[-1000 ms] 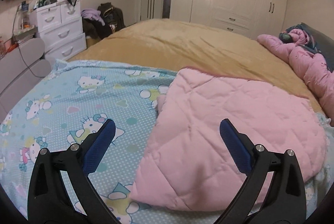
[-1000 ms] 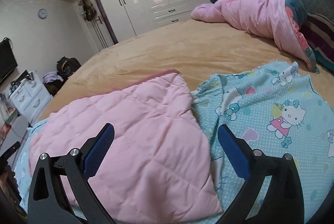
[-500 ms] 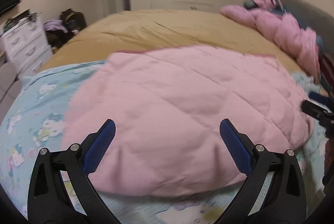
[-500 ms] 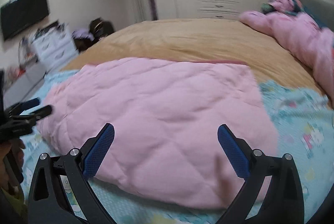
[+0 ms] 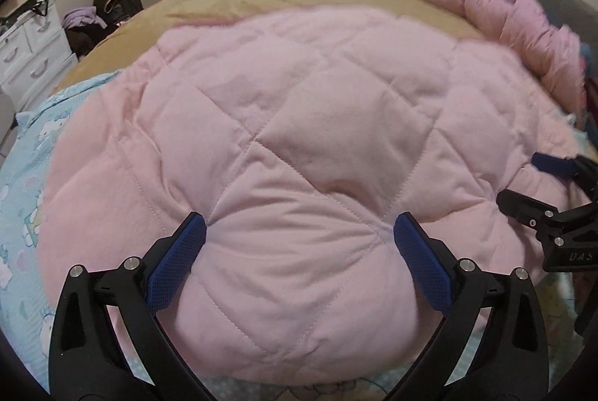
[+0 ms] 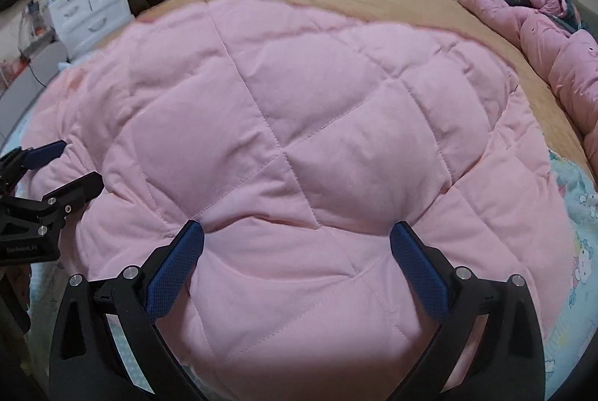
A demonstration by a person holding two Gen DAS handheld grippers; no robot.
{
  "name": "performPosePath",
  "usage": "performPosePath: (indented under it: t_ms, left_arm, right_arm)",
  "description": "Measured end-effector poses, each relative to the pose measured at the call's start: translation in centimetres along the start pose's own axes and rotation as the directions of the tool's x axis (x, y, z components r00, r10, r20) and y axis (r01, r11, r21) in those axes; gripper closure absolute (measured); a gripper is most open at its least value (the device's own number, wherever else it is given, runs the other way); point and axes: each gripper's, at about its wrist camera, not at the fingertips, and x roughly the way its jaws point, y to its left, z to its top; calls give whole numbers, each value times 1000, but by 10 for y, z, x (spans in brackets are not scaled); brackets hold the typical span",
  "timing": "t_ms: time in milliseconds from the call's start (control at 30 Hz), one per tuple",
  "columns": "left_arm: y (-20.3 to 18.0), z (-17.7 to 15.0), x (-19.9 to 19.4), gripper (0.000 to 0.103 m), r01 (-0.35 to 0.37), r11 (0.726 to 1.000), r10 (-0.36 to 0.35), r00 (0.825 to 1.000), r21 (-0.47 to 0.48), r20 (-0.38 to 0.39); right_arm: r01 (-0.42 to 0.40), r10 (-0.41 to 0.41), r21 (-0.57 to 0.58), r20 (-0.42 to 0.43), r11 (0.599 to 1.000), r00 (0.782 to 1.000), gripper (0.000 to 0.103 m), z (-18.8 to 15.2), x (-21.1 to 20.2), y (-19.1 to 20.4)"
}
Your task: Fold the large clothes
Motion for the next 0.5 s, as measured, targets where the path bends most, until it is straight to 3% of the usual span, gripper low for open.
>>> performPosePath:
  t_ms: [200, 333, 500]
  left_arm:
    - [12, -1, -49, 9, -5, 1000, 7, 990, -12, 139]
    - [24, 9, -79, 9, -16, 999, 23, 979, -40, 201]
    - [45, 7, -98, 9, -41, 995, 61, 974, -95, 216]
  right_arm:
    - [-63, 47, 110, 147, 992, 988, 4, -18, -68, -32]
    - [-72, 40, 182, 175, 981, 984, 4, -32, -97, -56]
    - [-59, 8, 264, 188, 963, 982, 4, -58, -126, -94]
